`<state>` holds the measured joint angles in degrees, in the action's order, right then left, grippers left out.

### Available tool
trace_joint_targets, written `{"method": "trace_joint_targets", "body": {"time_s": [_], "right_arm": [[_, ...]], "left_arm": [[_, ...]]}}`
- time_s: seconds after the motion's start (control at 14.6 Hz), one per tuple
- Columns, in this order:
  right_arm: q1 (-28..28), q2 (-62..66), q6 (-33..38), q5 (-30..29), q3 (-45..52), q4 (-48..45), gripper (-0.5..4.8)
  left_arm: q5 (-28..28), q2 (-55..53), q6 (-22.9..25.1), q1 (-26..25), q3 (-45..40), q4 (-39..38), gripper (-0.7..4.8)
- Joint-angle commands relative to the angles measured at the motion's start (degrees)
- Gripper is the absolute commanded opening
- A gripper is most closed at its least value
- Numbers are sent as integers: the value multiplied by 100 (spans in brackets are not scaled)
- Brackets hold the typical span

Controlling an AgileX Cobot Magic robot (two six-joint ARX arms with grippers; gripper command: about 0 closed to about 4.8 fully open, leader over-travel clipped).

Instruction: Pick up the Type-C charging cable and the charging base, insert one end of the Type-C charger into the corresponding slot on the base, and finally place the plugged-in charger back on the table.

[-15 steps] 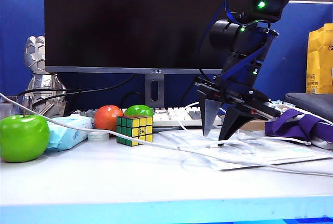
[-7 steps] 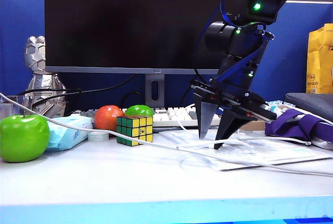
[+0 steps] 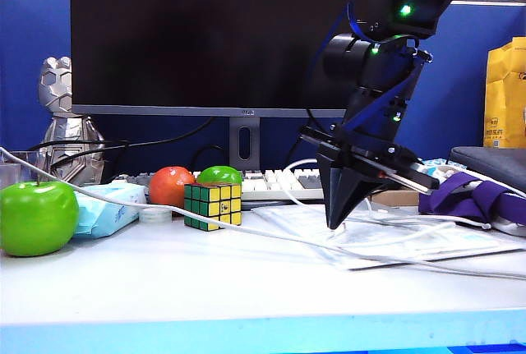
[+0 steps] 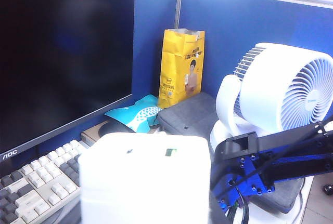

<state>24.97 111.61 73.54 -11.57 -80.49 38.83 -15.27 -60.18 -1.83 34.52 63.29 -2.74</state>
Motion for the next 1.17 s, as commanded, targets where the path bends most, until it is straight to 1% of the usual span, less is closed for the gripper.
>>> {"method": "trace_joint_targets", "body": {"time_s": [0.07,0.21,0.41,0.48,0.69,0.82,0.96,1.03,1.1,1.17], "right_arm": [[2,-57,-1460,-181,-22,-11,-5],[2,-256,-2568,-616,-24,-17,-5],[-9,-868,-3222,-1370,-24,-50,-5],[-9,-1106,-3475,-1438,-24,-76,-5],[-35,-1998,-4649,-1486,-24,-129,-5],[-79,-2441,-4485,-946,-24,44,-5],[-79,-2402,-3580,-658,-20,271,4],[-76,-2271,-3456,-656,-20,413,77],[-74,-2100,-3453,-660,-20,555,214],[-74,-1921,-3451,-656,-20,658,334]], "left_arm": [[-42,37,-17,4,26,157,-5],[-39,98,-15,4,26,155,-5],[-39,164,-15,4,26,160,-5],[-39,192,-15,4,26,157,-5],[-39,203,-20,4,26,155,-5],[-39,203,-35,4,26,155,-5],[-39,203,-37,4,26,155,-5],[-42,203,-57,4,26,155,-5],[-42,203,-57,4,26,157,-5],[-42,203,-59,4,26,157,-5]]}}
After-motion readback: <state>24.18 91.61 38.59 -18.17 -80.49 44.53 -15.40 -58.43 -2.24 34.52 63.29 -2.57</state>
